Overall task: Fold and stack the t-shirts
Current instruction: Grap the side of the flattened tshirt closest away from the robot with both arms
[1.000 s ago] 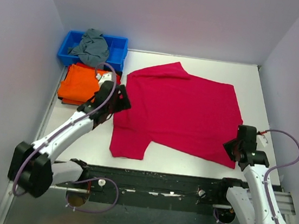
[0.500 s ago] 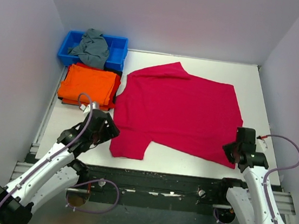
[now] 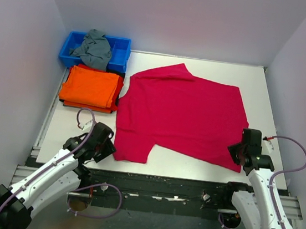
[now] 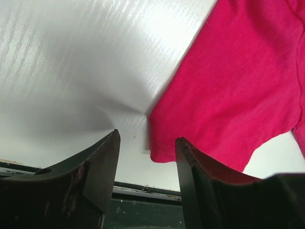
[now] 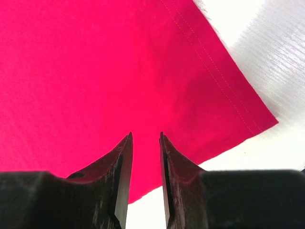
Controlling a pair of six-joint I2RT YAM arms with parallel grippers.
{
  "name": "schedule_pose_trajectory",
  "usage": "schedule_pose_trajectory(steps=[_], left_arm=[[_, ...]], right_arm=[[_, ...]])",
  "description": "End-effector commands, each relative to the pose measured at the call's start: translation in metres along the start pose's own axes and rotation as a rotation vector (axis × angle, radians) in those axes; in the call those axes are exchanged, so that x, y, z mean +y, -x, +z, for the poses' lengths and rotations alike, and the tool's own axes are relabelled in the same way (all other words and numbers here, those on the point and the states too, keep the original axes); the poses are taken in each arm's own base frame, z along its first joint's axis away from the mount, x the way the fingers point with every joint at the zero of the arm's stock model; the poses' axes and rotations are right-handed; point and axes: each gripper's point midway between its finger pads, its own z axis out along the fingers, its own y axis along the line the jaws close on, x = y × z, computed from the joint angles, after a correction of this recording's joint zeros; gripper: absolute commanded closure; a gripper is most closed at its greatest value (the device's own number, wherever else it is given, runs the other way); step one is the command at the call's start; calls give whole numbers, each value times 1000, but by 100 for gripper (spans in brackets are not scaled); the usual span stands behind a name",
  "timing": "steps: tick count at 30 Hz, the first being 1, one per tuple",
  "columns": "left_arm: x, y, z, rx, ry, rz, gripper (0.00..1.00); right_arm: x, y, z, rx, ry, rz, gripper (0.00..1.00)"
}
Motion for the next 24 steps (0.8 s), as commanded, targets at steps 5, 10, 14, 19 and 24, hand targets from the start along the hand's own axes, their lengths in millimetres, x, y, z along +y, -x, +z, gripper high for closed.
schedule_pose_trajectory(steps=[5,10,14,19,24], left_arm=[[-10,-17,8,78,-28,-25,44],[-21,-27,16,113,-44,1,65],[-44,-19,13,79,-133,8,100],[-73,16,-14,-46,-192,30,100],[-105,43,-35,-132,-249,83,100]], right_arm=[[4,-3,6,6,22,6,63],[2,-3,8,2,15,4,63],[1,-3,8,1,12,4,63],[0,-1,7,-6,1,-9,63],[-12,0,4,2,-76,-35,63]])
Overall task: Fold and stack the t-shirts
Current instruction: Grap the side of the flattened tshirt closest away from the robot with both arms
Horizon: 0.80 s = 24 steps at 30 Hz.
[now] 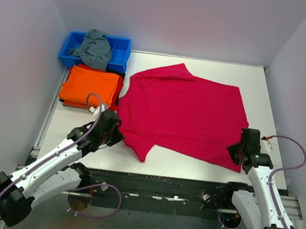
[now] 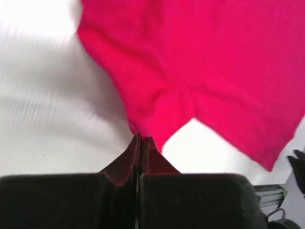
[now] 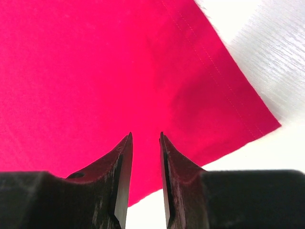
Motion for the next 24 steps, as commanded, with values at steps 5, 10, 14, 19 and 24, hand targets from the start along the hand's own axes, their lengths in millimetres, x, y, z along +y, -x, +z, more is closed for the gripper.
schedule_pose_trajectory(steps=[5,10,14,19,24], left_arm=[[-55,44,-8,-153,-125,96,100],[-76,66,-6,-257,-180,132,100],[-91,79,-4,-307,-203,173,100],[-103,79,1,-283,-222,216,100],[-114,88,-4,-299,-239,241,100]], right_arm=[[-29,-1,-4,5,-154,-31,62],[-41,-2,-11,25,-226,-38,59],[-48,-2,-17,44,-288,-42,54],[-49,-14,-13,109,-350,-2,51],[-54,-30,-1,181,-414,25,54]])
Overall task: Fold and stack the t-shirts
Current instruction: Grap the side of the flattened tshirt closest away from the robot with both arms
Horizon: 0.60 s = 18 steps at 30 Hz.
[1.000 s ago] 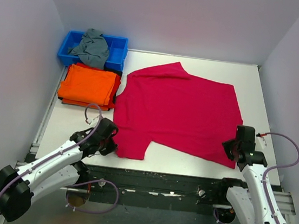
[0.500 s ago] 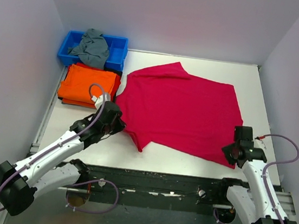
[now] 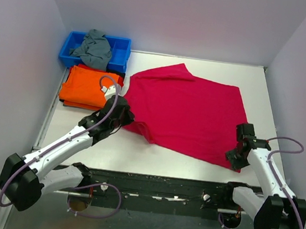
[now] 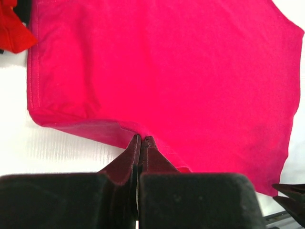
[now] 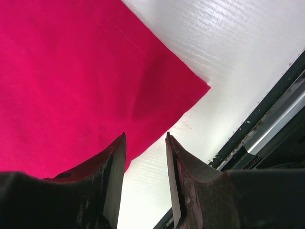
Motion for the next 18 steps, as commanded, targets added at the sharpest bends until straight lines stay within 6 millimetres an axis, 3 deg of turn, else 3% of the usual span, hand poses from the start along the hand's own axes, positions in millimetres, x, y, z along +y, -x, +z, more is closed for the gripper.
schedule_pose_trajectory(steps=[1,7,11,18], left_arm=[[-22,26,-3,-62,-60,34,100],[-29,33,-1,-61,-66,37,100],[-30,32,2,-54,-65,34,100],[-33,41,2,-69,-49,34,100]], right_arm=[[-3,-13,8,66,-61,41,54],[-18,-23,20,83,-118,46,55],[-21,-21,25,60,-130,63,64],[-15,-5,13,-8,-95,79,98]])
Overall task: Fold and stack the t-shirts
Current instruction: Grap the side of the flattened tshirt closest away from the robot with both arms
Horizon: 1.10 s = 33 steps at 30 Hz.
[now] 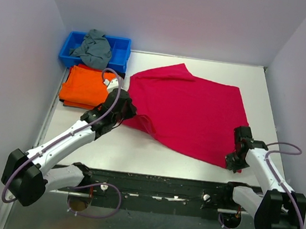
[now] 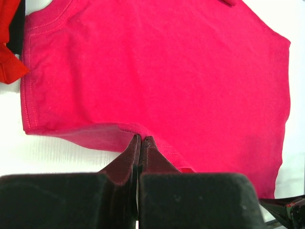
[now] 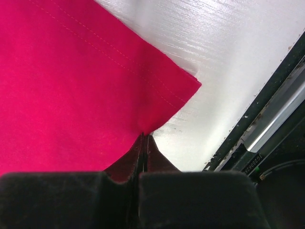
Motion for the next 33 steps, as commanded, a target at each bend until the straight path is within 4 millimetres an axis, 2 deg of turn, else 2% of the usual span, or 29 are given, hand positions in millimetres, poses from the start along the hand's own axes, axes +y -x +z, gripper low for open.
schedule_pose_trajectory(steps=[1,7,15,26,33], left_arm=[[-12,18,-2,-36,-16,0,100],[-10,26,3,-62,17,6,100],[-10,42,19,-85,70,9,100],[-14,59,69,-82,146,24,100],[-25,70,90,-107,142,54,100]], right_arm=[[2,16,-9,-74,19,31,99],[13,27,-20,-113,72,16,99],[42,40,-30,-120,98,-8,99],[77,73,-44,-209,120,-24,99],[101,83,-42,-184,125,-28,99]])
